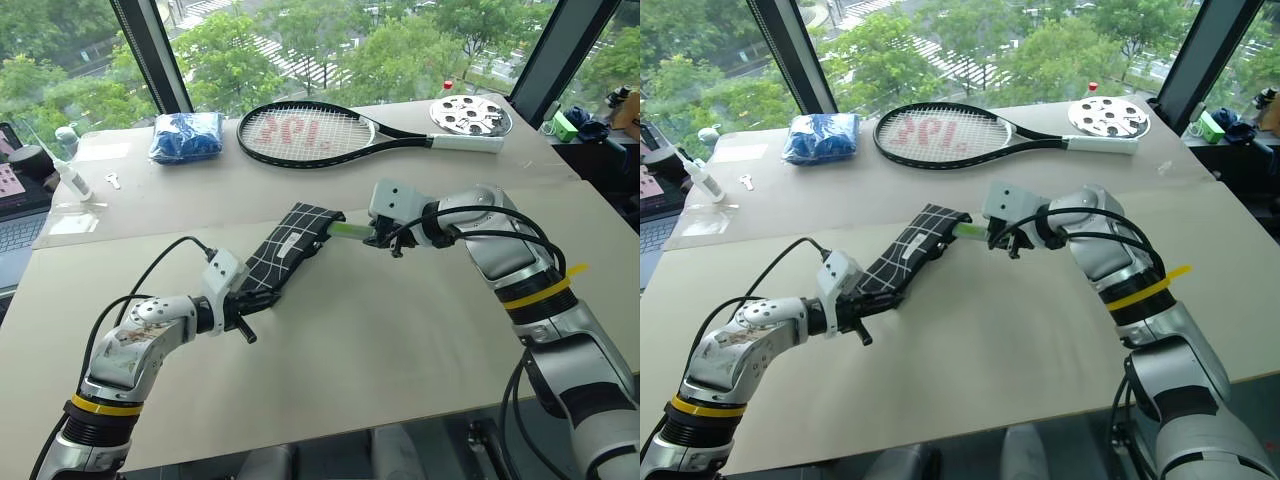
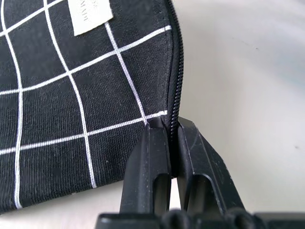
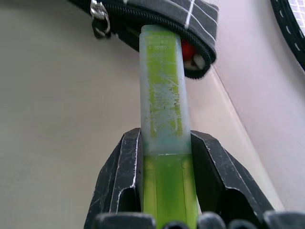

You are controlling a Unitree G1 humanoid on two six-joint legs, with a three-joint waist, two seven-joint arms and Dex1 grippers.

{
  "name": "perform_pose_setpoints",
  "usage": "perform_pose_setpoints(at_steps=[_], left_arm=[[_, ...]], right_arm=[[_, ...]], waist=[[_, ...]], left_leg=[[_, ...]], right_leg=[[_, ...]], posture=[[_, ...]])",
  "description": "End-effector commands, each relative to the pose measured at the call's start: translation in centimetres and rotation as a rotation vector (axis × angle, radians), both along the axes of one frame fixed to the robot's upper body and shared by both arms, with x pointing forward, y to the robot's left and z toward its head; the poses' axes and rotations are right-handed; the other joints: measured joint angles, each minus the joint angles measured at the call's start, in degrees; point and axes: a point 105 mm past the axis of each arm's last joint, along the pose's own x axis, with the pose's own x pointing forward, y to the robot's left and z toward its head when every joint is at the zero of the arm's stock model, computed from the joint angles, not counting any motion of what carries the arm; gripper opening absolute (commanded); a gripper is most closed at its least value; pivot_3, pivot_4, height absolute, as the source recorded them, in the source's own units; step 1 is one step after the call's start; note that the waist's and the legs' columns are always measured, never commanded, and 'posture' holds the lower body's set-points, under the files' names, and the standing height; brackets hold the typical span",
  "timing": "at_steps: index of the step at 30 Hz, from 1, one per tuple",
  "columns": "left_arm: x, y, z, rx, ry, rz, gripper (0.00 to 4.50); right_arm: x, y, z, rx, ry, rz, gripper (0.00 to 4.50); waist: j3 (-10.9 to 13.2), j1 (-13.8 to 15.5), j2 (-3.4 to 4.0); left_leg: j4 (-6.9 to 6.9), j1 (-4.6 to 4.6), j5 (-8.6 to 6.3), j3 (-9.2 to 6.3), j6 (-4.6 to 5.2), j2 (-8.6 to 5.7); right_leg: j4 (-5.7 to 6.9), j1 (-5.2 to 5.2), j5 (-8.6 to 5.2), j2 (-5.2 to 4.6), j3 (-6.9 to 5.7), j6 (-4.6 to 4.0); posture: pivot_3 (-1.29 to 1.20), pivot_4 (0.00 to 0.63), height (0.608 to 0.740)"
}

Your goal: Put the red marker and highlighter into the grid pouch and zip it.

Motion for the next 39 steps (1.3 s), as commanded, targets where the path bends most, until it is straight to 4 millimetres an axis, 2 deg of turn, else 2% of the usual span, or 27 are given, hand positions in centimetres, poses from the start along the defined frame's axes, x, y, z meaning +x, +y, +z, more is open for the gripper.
perform_pose_setpoints(at_steps=[1, 7, 15, 21, 25, 27, 29, 34, 39], left_arm=[[-0.1, -0.7, 1.0, 0.001, -0.048, -0.043, 0.0], [-0.6, -1.4, 0.9, 0.005, -0.042, -0.092, 0.0], [-1.2, -1.8, 0.4, 0.02, -0.023, -0.143, 0.0], [-1.4, -2.0, 0.4, 0.019, -0.022, -0.156, 0.0], [-1.4, -2.0, 0.4, 0.02, -0.021, -0.157, 0.0], [-1.4, -2.0, 0.4, 0.02, -0.02, -0.157, 0.0], [-1.5, -1.9, 0.5, 0.019, -0.019, -0.156, 0.0], [-1.7, -1.8, 0.8, 0.004, -0.016, -0.16, 0.0], [-1.8, -2.2, 1.8, -0.05, -0.023, -0.186, 0.0]], right_arm=[[-0.1, 0.3, 0.8, 0.022, -0.028, 0.006, 1.04], [0.2, 0.7, 0.4, 0.002, -0.047, 0.006, 1.04], [0.4, 2.5, 0.3, -0.237, -0.344, 0.16, 1.04], [-1.1, 4.2, -1.0, -0.338, -0.505, 0.358, 1.04], [-1.9, 5.0, -1.6, -0.301, -0.549, 0.422, 1.04], [-2.9, 6.2, -1.2, -0.228, -0.62, 0.496, 1.04], [-3.3, 6.4, -1.2, -0.198, -0.677, 0.527, 1.04], [-3.0, 6.0, -0.1, -0.121, -0.906, 0.546, 1.04], [-3.8, 6.1, -0.1, -0.035, -0.992, 0.604, 1.04]], waist=[[0.0, 0.0, 0.0], [0.0, 0.0, 0.0], [0.0, 0.0, 0.01], [0.0, 0.0, 0.01], [0.0, 0.0, 0.0], [0.0, 0.0, 0.0], [0.0, -0.1, 0.01], [0.0, -0.1, 0.0], [0.0, -0.2, 0.0]], left_leg=[[0.0, 0.0, 0.0, 0.0, 0.0, 0.0], [0.0, 0.0, 0.0, 0.0, 0.0, 0.0], [0.0, 0.0, 0.0, 0.01, 0.0, -0.01], [0.0, 0.01, 0.0, 0.02, -0.01, -0.01], [0.0, 0.01, 0.0, 0.02, -0.01, -0.01], [0.0, 0.02, 0.0, 0.02, -0.01, -0.01], [-0.02, 0.03, 0.0, 0.02, -0.01, -0.01], [-0.04, 0.05, 0.0, 0.05, -0.01, -0.01], [-0.05, 0.06, 0.0, 0.06, -0.01, 0.0]], right_leg=[[0.0, 0.0, 0.0, 0.0, 0.0, 0.0], [0.01, 0.0, 0.0, 0.0, 0.0, 0.0], [0.01, -0.02, 0.0, 0.0, 0.0, 0.0], [0.01, -0.03, 0.0, 0.0, 0.0, 0.0], [0.02, -0.02, 0.0, 0.0, 0.0, 0.0], [0.02, -0.02, 0.0, 0.0, 0.0, 0.0], [0.02, -0.02, 0.0, 0.0, 0.0, 0.0], [0.02, -0.02, 0.0, 0.01, 0.01, 0.0], [0.01, -0.02, 0.0, 0.01, 0.03, 0.0]], posture=[[0.0, 0.15, 0.74], [0.0, 0.15, 0.74], [0.0, 0.15, 0.74], [0.0, 0.15, 0.74], [0.0, 0.15, 0.74], [0.0, 0.15, 0.74], [0.0, 0.15, 0.74], [0.0, 0.15, 0.74], [0.0, 0.15, 0.74]])
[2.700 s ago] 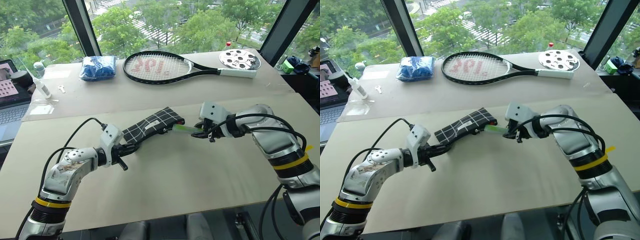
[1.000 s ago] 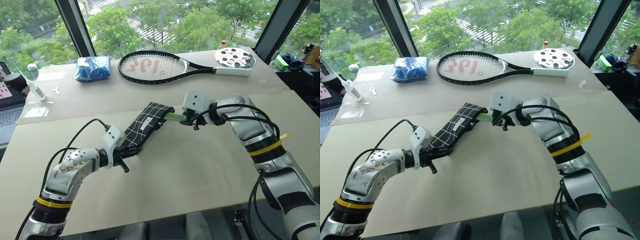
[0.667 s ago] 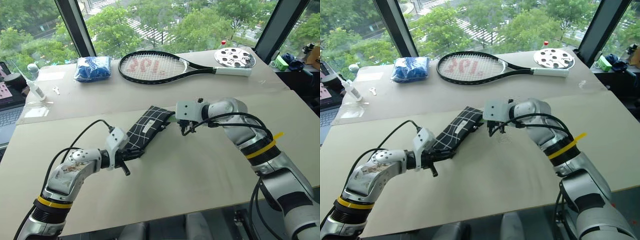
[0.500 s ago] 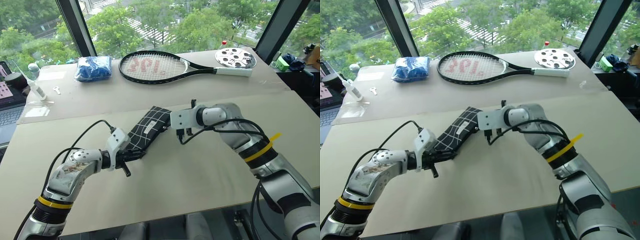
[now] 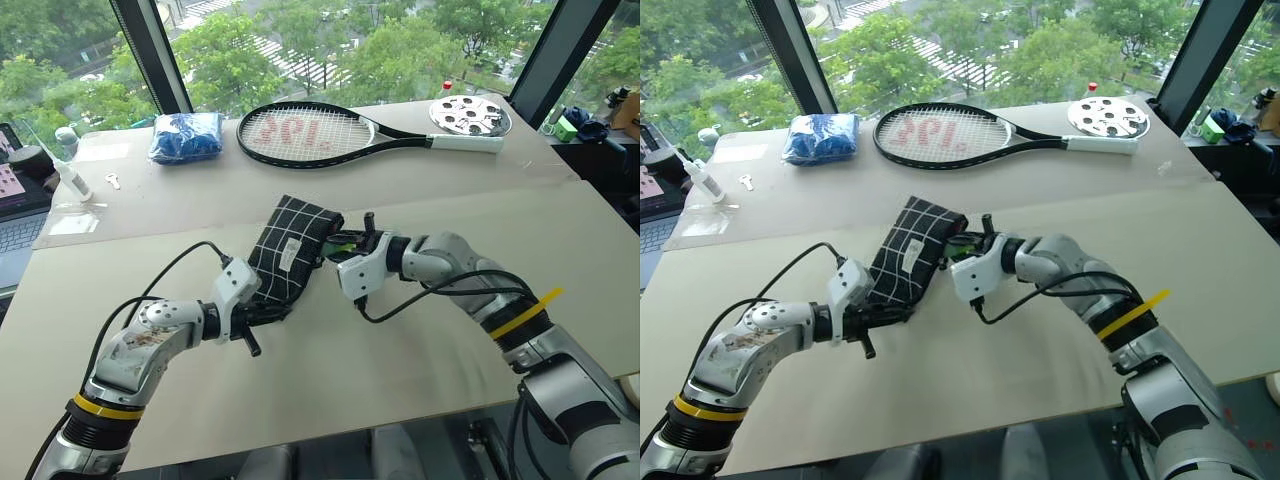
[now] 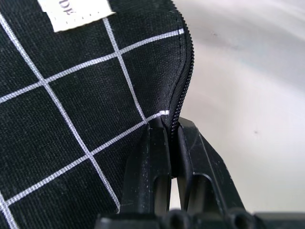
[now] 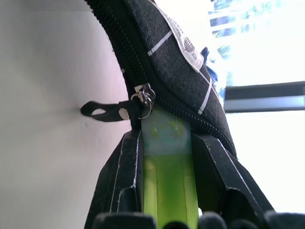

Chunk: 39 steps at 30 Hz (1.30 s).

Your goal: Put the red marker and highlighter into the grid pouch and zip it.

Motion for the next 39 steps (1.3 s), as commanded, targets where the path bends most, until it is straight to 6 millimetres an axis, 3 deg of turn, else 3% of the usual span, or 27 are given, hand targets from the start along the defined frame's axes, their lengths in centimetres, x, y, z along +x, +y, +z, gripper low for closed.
perform_pose_setpoints(at_steps=[1, 4, 9, 16, 21, 26, 33, 38, 39], left_arm=[[-0.3, -0.8, 2.2, -0.063, -0.049, -0.056, 0.0], [-0.4, -0.9, 2.5, -0.075, -0.045, -0.065, 0.0], [-0.5, -0.9, 2.6, -0.08, -0.039, -0.067, 0.0], [-0.7, -1.1, 2.7, -0.088, -0.033, -0.075, 0.0], [-1.0, -1.4, 2.8, -0.099, -0.023, -0.102, 0.0], [-1.0, -1.4, 3.0, -0.106, -0.022, -0.114, 0.0], [-1.2, -1.5, 3.1, -0.114, -0.013, -0.131, 0.0], [-1.4, -1.4, 3.3, -0.125, -0.011, -0.141, 0.0], [-1.4, -1.4, 3.4, -0.127, -0.011, -0.141, 0.0]], right_arm=[[-1.1, 0.8, 2.0, 0.094, -0.093, 0.11, 1.04], [-0.6, 0.5, 1.6, 0.08, -0.091, 0.097, 1.04], [2.0, -1.9, 1.9, 0.017, -0.139, -0.014, 1.04], [3.0, -4.2, 2.6, -0.012, -0.194, -0.048, 1.04], [0.7, -3.3, 2.1, 0.017, -0.186, 0.095, 1.04], [-0.3, -2.9, 0.3, -0.025, -0.129, 0.156, 1.04], [-1.6, -0.9, -0.4, -0.045, -0.104, 0.253, 1.04], [-2.0, -0.6, -1.0, -0.061, -0.061, 0.274, 1.04], [-1.8, -0.7, -1.0, -0.06, -0.033, 0.255, 1.54]], waist=[[0.0, 0.0, 0.0], [0.0, -0.1, 0.0], [0.0, -0.1, 0.0], [0.0, -0.2, 0.0], [0.0, -0.4, 0.0], [0.0, -0.9, 0.0], [0.0, -1.4, 0.0], [0.0, -1.4, 0.0], [0.0, -1.4, 0.0]], left_leg=[[0.0, 0.0, 0.0, 0.0, 0.0, 0.0], [0.0, 0.01, 0.0, 0.01, 0.0, 0.0], [0.0, 0.01, 0.0, 0.02, 0.0, 0.0], [-0.05, 0.01, 0.0, 0.04, 0.0, 0.0], [-0.07, 0.02, 0.0, 0.05, 0.0, 0.01], [-0.07, 0.03, 0.0, 0.08, 0.01, 0.01], [-0.07, 0.05, 0.0, 0.09, 0.01, 0.01], [-0.08, 0.06, 0.0, 0.09, 0.01, 0.01], [-0.08, 0.06, 0.0, 0.09, 0.01, 0.01]], right_leg=[[0.0, 0.0, 0.0, 0.0, 0.0, 0.0], [-0.01, 0.01, 0.0, 0.01, 0.01, 0.0], [0.0, 0.01, 0.0, 0.01, 0.04, 0.0], [-0.04, 0.02, 0.0, 0.01, 0.06, 0.0], [-0.05, 0.02, 0.0, 0.02, 0.08, 0.0], [-0.04, 0.03, 0.0, 0.02, 0.13, 0.0], [-0.04, 0.03, 0.0, 0.03, 0.15, 0.0], [-0.04, 0.03, 0.0, 0.04, 0.15, 0.0], [-0.04, 0.03, 0.0, 0.04, 0.15, 0.0]], posture=[[0.0, 0.15, 0.74], [0.0, 0.15, 0.74], [0.0, 0.15, 0.74], [0.0, 0.15, 0.74], [0.0, 0.15, 0.74], [0.0, 0.15, 0.74], [0.0, 0.15, 0.74], [0.0, 0.15, 0.74], [0.0, 0.15, 0.74]])
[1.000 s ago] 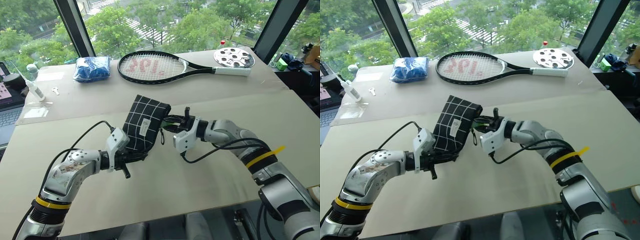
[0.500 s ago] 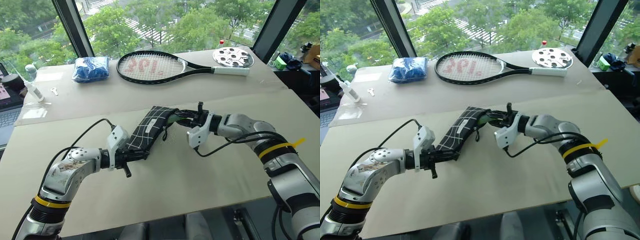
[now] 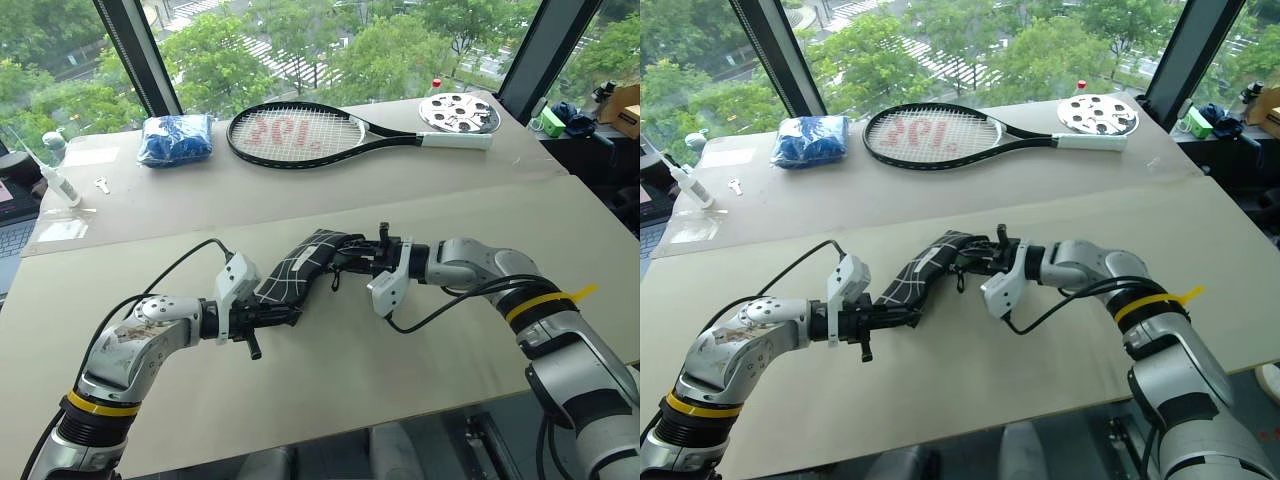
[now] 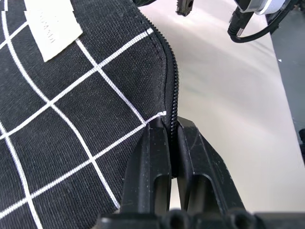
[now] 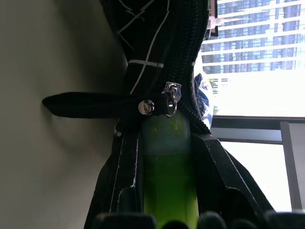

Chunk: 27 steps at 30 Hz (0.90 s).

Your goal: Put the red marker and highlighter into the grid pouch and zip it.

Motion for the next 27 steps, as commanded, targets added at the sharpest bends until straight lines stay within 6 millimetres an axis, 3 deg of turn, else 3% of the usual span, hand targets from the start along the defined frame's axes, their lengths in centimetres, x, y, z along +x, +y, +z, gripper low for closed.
perform_pose_setpoints(at_steps=[1, 8, 13, 18, 21, 23, 27], left_arm=[[-0.1, -0.3, 1.9, -0.039, -0.059, -0.024, 0.0], [0.0, -0.1, 2.2, -0.065, -0.058, -0.01, 0.0], [0.2, -0.1, 2.6, -0.118, -0.046, 0.012, 0.0], [0.7, 0.1, 3.6, -0.206, -0.02, 0.051, 0.0], [1.4, 0.5, 4.4, -0.277, 0.001, 0.093, 0.0], [2.1, 0.9, 5.0, -0.322, 0.012, 0.13, 0.0], [2.8, 1.2, 5.9, -0.384, 0.022, 0.168, 0.0]], right_arm=[[-1.0, 1.3, 0.6, 0.009, 0.035, 0.07, 2.06], [1.4, -0.4, 3.7, 0.073, 0.004, -0.066, 4.32], [2.3, -2.3, 5.3, 0.118, -0.003, -0.143, 4.32], [2.9, -4.5, 8.6, 0.235, 0.008, -0.221, 4.32], [2.7, -5.5, 9.1, 0.252, 0.029, -0.244, 4.32], [2.5, -6.1, 8.7, 0.289, 0.139, -0.274, 4.32], [0.5, -7.5, 6.4, 0.342, 0.564, -0.344, 4.32]], waist=[[0.0, 0.0, 0.0], [0.0, 0.0, 0.0], [0.0, 0.1, 0.0], [0.0, 0.1, 0.0], [0.0, 0.1, 0.0], [0.0, 0.1, 0.0], [0.0, 0.4, 0.0]], left_leg=[[0.0, 0.0, 0.0, 0.0, 0.0, 0.0], [0.0, 0.02, 0.0, 0.0, 0.0, 0.01], [0.0, 0.02, 0.0, -0.01, 0.0, 0.0], [0.0, 0.02, 0.0, 0.0, 0.0, 0.01], [0.01, 0.02, 0.0, 0.0, 0.0, 0.01], [0.01, 0.02, 0.0, 0.0, 0.0, 0.01], [0.04, 0.02, -0.01, -0.01, 0.02, 0.02]], right_leg=[[0.0, 0.0, 0.0, 0.0, 0.0, 0.0], [0.01, 0.0, 0.0, 0.0, 0.01, 0.0], [0.01, 0.0, 0.0, 0.0, 0.0, 0.0], [0.01, 0.0, 0.0, 0.0, 0.01, 0.0], [0.02, 0.01, 0.0, 0.0, 0.02, 0.0], [0.02, 0.01, 0.0, 0.0, 0.02, 0.0], [0.0, 0.09, 0.0, -0.01, 0.01, 0.0]], posture=[[0.0, 0.15, 0.74], [0.0, 0.15, 0.74], [0.0, 0.15, 0.74], [0.0, 0.15, 0.74], [0.0, 0.15, 0.74], [0.0, 0.15, 0.74], [0.0, 0.15, 0.74]])
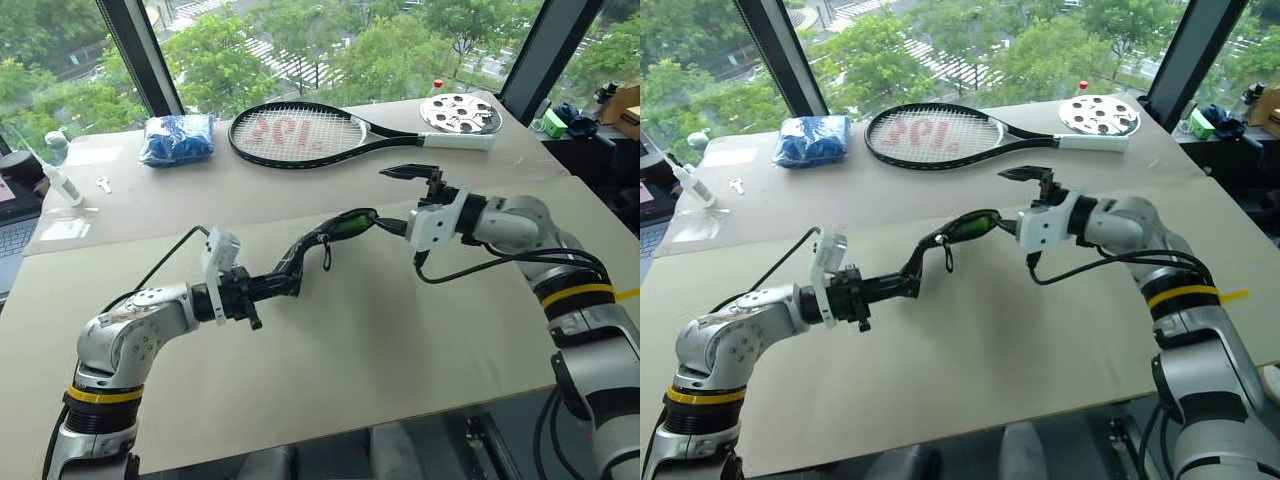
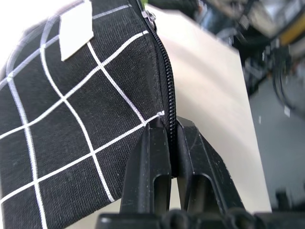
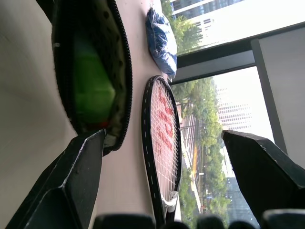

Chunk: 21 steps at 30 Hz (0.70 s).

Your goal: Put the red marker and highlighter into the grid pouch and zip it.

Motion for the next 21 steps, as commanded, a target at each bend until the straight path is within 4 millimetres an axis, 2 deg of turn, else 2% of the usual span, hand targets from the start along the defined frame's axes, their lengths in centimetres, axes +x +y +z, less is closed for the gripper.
perform_pose_setpoints(at_steps=[1, 4, 5, 8, 11, 13, 18, 21], left_arm=[[0.3, 0.4, 1.9, -0.066, -0.032, 0.021, 0.0], [0.4, 0.4, 2.0, -0.064, -0.029, 0.024, 0.0], [0.4, 0.4, 1.9, -0.06, -0.028, 0.025, 0.0], [0.3, 0.4, 1.4, -0.033, -0.021, 0.017, 0.0], [0.0, 0.0, 0.8, 0.0, -0.02, -0.007, 0.0], [-0.2, -0.3, 0.6, 0.014, -0.022, -0.021, 0.0], [-0.5, -0.7, 0.2, 0.046, -0.028, -0.046, 0.0], [-1.1, -0.8, -0.9, 0.113, -0.034, -0.077, 0.0]], right_arm=[[-1.6, -1.1, 0.5, 0.203, 0.34, -0.03, 4.32], [-3.3, -1.2, -0.4, 0.352, 0.623, -0.044, 4.32], [-3.7, -0.7, -0.5, 0.396, 0.671, -0.04, 4.32], [-3.2, 1.7, -1.7, 0.562, 0.808, -0.126, 4.32], [-3.6, 4.3, -3.6, 0.562, 0.885, -0.164, 4.32], [-3.6, 5.4, -4.0, 0.566, 0.916, -0.178, 4.32], [-3.5, 6.8, -4.4, 0.575, 0.967, -0.198, 4.32], [-2.9, 7.3, -4.2, 0.604, 0.992, -0.218, 4.32]], waist=[[0.0, 0.3, 0.0], [0.0, 0.5, 0.01], [0.0, 0.8, 0.01], [0.0, 0.9, 0.0], [0.0, 1.4, 0.0], [0.0, 1.6, 0.01], [0.0, 2.4, 0.01], [0.0, 2.3, 0.01]], left_leg=[[0.04, -0.01, -0.02, 0.0, 0.04, -0.01], [0.14, -0.03, -0.04, 0.01, 0.07, -0.04], [0.15, -0.03, -0.04, 0.01, 0.07, -0.05], [0.12, 0.03, -0.04, -0.01, 0.07, 0.03], [0.12, 0.11, -0.04, 0.01, 0.06, 0.03], [0.16, 0.1, -0.03, 0.0, 0.05, 0.0], [0.35, -0.01, -0.04, -0.01, 0.06, -0.09], [0.33, 0.0, -0.04, -0.01, 0.06, -0.05]], right_leg=[[0.01, 0.0, 0.0, -0.01, 0.0, 0.01], [0.02, -0.02, 0.03, -0.03, 0.04, 0.05], [0.02, -0.02, 0.05, -0.03, 0.06, 0.05], [0.05, -0.01, 0.09, 0.06, 0.05, 0.0], [0.1, -0.01, 0.15, 0.08, 0.09, -0.09], [0.11, -0.01, 0.16, 0.07, 0.08, -0.08], [0.06, -0.01, 0.22, 0.02, 0.07, 0.02], [0.06, -0.02, 0.22, 0.05, 0.06, 0.02]], posture=[[0.0, 0.15, 0.74], [0.0, 0.15, 0.74], [0.0, 0.15, 0.74], [0.0, 0.15, 0.74], [0.0, 0.15, 0.74], [0.0, 0.15, 0.74], [0.0, 0.15, 0.74], [0.0, 0.15, 0.74]])
